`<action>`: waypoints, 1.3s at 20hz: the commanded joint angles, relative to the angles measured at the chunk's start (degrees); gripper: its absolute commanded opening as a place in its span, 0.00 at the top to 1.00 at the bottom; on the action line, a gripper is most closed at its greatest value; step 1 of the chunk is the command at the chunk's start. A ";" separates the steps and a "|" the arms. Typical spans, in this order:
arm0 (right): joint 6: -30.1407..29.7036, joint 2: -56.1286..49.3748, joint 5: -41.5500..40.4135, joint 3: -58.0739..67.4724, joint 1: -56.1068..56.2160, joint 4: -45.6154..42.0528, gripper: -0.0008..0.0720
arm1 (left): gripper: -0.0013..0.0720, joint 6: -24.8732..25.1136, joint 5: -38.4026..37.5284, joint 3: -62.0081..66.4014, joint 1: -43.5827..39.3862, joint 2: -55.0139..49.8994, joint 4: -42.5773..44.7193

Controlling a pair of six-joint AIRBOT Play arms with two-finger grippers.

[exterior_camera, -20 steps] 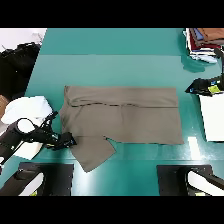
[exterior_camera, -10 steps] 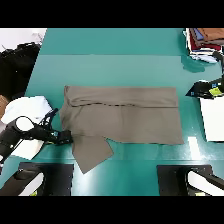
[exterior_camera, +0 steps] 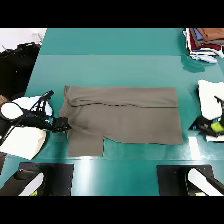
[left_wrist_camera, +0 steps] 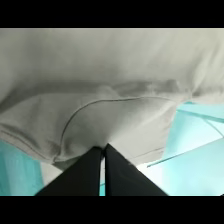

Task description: Fold the shirts.

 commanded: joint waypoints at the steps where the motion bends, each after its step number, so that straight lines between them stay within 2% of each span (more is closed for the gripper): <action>1: -1.46 1.20 -3.02 -11.54 -6.40 5.18 0.27 | 0.94 0.15 0.83 0.96 0.00 0.07 -0.07; 6: -1.49 1.20 -9.44 -14.45 -0.37 8.72 0.27 | 0.94 0.17 0.81 0.96 0.00 0.07 0.00; 8: -1.49 1.20 -10.56 -14.45 2.14 8.79 0.49 | 0.94 0.17 0.76 0.96 0.00 0.07 0.09; 10: -1.51 1.27 -10.47 -14.27 3.30 8.76 0.88 | 0.94 1.36 0.55 0.98 0.02 0.07 0.15; 11: -1.51 1.27 -9.60 -13.33 3.63 8.76 0.97 | 0.94 1.90 0.28 1.11 0.02 0.07 0.39; 15: -1.49 1.27 -4.15 -2.84 3.85 9.40 0.97 | 0.94 2.12 0.81 6.60 0.00 -0.02 5.49; 18: -1.46 0.87 -4.63 6.25 4.33 9.35 0.97 | 0.94 2.16 3.21 13.16 0.02 -2.60 8.79; 26: -0.31 -16.92 -7.78 28.63 13.90 9.38 0.97 | 0.94 7.72 11.93 29.79 0.02 -24.50 8.92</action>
